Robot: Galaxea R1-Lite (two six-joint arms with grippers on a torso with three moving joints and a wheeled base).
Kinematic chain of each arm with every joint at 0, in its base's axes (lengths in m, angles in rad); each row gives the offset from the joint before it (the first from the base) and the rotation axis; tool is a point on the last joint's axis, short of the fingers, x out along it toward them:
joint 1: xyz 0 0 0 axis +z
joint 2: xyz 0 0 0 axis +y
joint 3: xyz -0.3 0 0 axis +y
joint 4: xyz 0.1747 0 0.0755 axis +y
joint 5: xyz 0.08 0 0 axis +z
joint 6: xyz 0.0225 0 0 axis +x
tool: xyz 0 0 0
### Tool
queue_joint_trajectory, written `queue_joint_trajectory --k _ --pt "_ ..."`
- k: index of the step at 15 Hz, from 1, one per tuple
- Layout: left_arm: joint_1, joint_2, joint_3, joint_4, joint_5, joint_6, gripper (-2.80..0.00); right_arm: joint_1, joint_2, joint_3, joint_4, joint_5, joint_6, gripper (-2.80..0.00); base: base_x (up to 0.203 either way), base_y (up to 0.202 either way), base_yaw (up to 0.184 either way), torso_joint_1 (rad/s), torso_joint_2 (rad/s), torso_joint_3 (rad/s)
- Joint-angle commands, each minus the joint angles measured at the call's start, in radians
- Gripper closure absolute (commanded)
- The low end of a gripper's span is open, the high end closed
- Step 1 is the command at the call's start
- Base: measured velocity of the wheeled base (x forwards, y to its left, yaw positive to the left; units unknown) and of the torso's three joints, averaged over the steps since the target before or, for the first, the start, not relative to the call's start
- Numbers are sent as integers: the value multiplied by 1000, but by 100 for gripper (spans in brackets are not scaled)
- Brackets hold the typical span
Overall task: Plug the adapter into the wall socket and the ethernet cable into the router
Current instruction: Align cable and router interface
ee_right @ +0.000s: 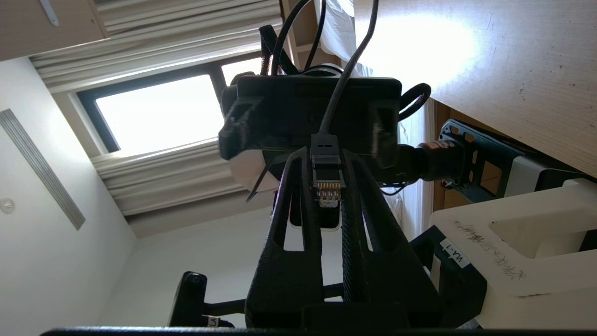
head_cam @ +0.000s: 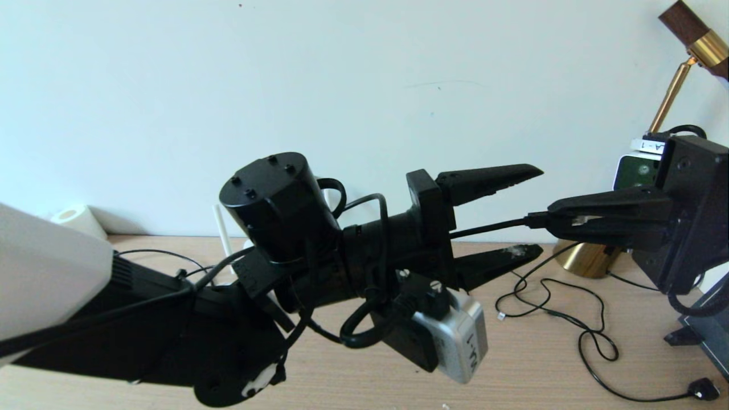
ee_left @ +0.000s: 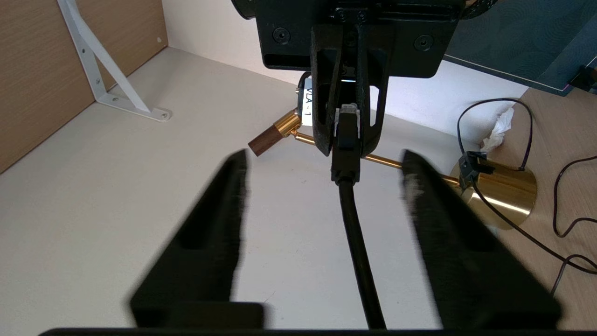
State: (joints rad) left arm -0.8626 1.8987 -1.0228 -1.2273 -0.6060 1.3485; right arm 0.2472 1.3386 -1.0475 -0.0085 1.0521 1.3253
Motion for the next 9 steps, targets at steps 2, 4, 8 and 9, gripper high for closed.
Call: queue_joint_trajectory --k 2,4,8,9 --pt "-8 3 0 -8 -1 8 0 0 10 1 -1 5 6 0 0 0 0 0 0 0" --pt "-23 4 0 -8 0 6 0 1 11 1 -1 5 6 0 0 0 0 0 0 0" --pt "-32 9 0 -6 3 8 0 4 11 1 -1 5 6 0 0 0 0 0 0 0" --pt "-32 10 1 -6 3 8 0 4 11 1 -1 5 6 0 0 0 0 0 0 0"
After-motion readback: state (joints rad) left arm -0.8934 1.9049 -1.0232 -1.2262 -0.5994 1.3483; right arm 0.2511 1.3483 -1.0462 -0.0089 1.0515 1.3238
